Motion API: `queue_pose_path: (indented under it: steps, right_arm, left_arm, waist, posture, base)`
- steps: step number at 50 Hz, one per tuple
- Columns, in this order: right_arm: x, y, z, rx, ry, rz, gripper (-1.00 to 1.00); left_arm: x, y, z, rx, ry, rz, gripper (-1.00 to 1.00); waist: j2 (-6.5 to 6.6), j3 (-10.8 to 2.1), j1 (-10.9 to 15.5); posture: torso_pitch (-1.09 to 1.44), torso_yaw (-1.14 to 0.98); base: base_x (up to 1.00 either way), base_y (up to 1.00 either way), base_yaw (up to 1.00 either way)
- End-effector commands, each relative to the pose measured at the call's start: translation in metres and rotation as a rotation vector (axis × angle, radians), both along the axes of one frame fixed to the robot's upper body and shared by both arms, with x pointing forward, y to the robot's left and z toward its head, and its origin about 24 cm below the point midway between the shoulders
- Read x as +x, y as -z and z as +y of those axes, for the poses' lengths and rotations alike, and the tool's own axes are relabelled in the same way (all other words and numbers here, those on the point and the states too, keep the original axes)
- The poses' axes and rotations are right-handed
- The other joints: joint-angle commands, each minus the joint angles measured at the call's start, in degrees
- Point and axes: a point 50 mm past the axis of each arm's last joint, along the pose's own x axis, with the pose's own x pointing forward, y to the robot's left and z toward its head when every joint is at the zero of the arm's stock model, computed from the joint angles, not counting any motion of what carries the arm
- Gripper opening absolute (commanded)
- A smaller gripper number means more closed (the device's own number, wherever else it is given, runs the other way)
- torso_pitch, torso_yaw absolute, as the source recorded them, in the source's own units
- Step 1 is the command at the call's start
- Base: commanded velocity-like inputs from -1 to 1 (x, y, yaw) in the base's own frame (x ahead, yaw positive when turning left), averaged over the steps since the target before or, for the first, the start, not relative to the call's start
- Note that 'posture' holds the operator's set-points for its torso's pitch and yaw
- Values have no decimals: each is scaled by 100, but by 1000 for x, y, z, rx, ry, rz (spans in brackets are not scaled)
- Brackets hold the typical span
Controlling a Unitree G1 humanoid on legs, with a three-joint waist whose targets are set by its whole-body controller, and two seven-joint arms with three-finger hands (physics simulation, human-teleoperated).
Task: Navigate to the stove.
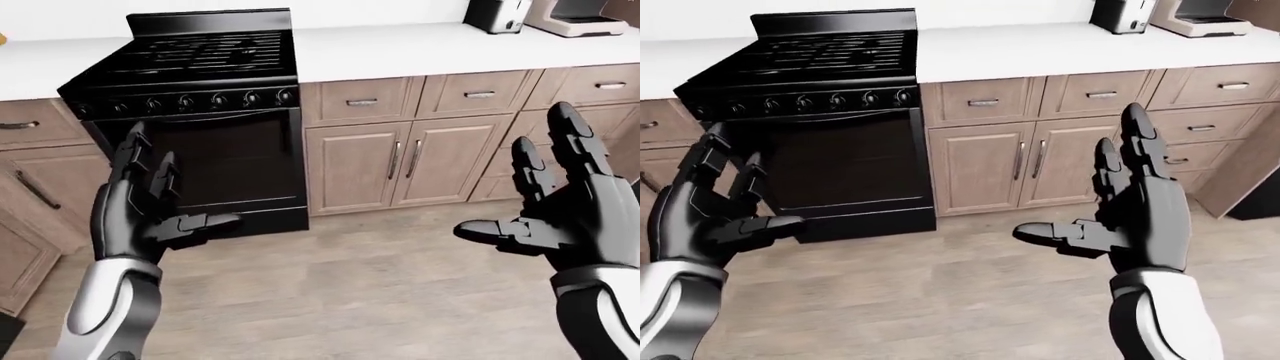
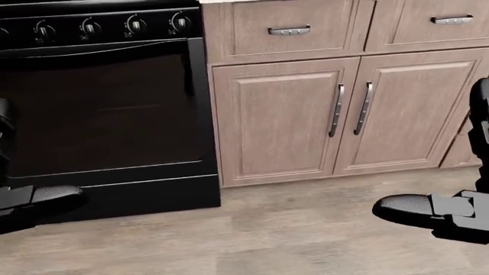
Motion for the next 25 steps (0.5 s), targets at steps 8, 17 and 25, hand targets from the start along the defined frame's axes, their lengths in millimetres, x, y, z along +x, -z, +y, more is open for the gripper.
queue_pose_path:
  steps: [8, 17, 25]
  right_arm:
    - [-4, -12, 4, -17, -23, -72, 100]
    - [-3, -12, 4, -17, -22, -72, 100]
    - [-1, -11, 5, -17, -23, -69, 100]
  left_arm:
    - [-4, -15, 1, 19, -13, -81, 100]
    - [-2, -13, -1, 24, -8, -77, 100]
    - [0, -14, -1, 23, -5, -74, 100]
  waist:
    - [504, -10, 20]
    - [-75, 1, 26]
    - [-141, -92, 24]
  posture:
    - [0, 0]
    - [0, 0]
    - [0, 0]
  base:
    - [0, 32, 0]
    - [0, 32, 0]
    - [0, 31, 0]
